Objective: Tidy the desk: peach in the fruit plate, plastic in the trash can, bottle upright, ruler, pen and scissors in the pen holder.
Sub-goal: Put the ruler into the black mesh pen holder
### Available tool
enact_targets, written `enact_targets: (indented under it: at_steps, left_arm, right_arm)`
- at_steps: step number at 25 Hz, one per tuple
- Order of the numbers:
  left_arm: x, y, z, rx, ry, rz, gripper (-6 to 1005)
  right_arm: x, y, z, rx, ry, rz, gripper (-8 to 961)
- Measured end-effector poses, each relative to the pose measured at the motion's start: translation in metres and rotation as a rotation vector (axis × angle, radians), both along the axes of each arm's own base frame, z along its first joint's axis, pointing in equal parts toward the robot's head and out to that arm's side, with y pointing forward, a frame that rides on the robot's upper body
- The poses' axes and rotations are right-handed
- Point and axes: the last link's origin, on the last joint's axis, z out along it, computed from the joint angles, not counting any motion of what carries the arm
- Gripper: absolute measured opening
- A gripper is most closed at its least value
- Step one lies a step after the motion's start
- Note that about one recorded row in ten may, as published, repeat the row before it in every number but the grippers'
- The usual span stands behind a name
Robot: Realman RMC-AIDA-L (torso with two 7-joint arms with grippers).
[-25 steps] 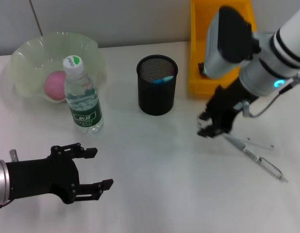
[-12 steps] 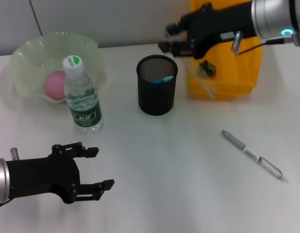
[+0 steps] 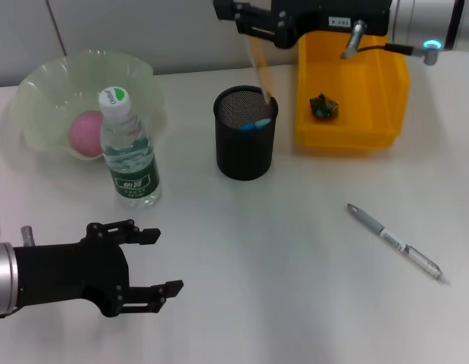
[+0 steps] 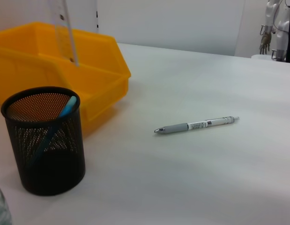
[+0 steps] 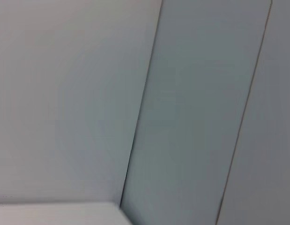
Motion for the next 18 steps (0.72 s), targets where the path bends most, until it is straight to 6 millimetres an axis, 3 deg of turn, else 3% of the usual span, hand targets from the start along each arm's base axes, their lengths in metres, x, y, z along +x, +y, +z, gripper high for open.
enact_targets:
  at_steps: [18]
  left_arm:
    - [0.001,0.0,-0.001,-0.013,0.012,-0.013,825]
  right_arm:
    - [0.038,0.009,-0.033,0.095,0.154,-0.021,417]
